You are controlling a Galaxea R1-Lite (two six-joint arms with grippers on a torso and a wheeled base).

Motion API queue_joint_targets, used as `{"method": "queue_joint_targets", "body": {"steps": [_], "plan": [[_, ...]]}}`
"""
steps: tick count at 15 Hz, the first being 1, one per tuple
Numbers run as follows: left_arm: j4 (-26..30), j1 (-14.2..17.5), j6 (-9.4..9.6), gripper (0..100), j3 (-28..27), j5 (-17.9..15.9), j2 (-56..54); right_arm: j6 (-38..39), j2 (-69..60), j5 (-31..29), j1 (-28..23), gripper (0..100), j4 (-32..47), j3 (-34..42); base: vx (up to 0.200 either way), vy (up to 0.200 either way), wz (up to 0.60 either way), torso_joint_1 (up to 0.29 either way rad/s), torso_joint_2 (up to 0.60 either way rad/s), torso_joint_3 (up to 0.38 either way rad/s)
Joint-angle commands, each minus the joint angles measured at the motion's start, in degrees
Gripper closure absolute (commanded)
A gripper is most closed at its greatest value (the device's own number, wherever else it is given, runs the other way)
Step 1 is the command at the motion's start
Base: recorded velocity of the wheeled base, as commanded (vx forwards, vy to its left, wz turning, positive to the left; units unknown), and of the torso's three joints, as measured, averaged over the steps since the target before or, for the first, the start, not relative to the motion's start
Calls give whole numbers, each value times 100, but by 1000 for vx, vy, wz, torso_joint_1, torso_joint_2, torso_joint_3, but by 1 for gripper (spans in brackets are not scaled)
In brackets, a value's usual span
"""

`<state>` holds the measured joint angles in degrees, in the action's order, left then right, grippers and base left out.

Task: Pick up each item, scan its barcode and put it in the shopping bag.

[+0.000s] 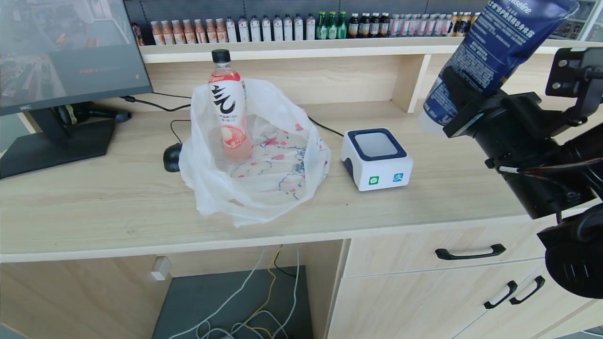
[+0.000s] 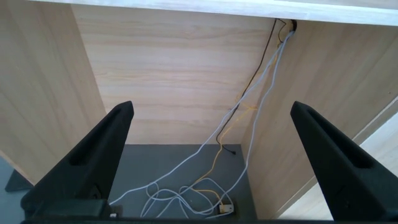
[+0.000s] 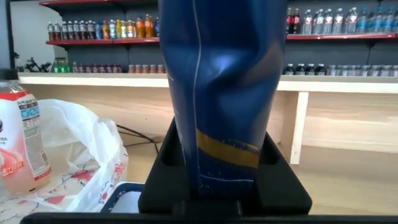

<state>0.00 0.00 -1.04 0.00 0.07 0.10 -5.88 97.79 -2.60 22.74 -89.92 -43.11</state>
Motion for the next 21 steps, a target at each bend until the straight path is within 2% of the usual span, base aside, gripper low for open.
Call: {"method": "queue_joint_targets", "body": {"steps": [1,11,21], "plan": [[0,9,-2,0,0,1,-1,8,21,-4,-6,100,-8,39,0,200,0,-2,2,7],[0,0,16,0,0,1,-1,78,-23,5,-120,100,-8,162,0,200,0,0,3,2],[0,0,25,0,0,1,-1,131,-129,49,-15,100,-8,637,0,0,0,0,0,0]]}}
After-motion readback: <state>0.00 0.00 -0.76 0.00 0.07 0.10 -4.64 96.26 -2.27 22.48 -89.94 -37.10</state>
